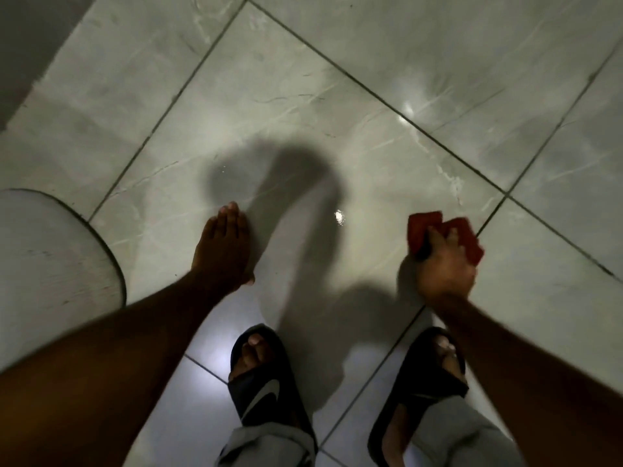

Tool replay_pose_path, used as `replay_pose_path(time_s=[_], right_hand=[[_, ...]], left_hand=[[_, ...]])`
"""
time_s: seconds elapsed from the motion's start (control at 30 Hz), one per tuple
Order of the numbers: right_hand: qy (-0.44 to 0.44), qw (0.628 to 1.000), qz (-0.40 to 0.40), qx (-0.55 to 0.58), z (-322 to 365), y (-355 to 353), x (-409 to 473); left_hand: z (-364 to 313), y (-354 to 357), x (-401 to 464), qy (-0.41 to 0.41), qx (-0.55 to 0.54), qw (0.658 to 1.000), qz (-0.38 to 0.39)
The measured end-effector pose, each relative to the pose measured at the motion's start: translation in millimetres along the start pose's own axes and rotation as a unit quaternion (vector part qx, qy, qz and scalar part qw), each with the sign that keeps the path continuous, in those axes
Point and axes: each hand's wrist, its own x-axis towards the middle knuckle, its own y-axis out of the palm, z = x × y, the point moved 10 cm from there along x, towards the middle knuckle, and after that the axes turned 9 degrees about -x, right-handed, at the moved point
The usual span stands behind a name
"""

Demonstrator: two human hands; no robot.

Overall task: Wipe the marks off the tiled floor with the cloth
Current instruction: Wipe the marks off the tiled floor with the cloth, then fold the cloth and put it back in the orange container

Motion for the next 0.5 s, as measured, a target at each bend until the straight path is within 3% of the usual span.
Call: replay_pose_path(time_s=[0.03,0.1,0.2,0.27,0.37,0.43,0.5], right_hand=[[-0.004,1.0,-0.002,0.013,19,5,-22],[-0.1,0.992,-0.002,0.075,75,11,-72],[-0.276,0.927,0.196,0.162,146,20,-142],[-0.304,0.903,0.256,0.164,170,4,-168],[-0.3,0.895,0.237,0.227,199,-60,-207],[-0.301,0.893,0.227,0.246,213,-100,-235],[-0.331,0.889,0.212,0.235,235,-142,-263]], left_hand=[[-2,-4,-5,-0.004,0.001,1.0,-0.01],[-6,-7,-21,-0.028,-0.04,0.999,-0.023],[-11,-7,-64,-0.124,-0.238,0.963,0.007],[-12,-10,-101,-0.225,-0.434,0.871,0.039],[-3,-38,-168,-0.323,-0.659,0.678,0.043],[12,-63,-203,-0.324,-0.747,0.58,0.017],[37,-93,-232,-0.292,-0.811,0.507,-0.013]])
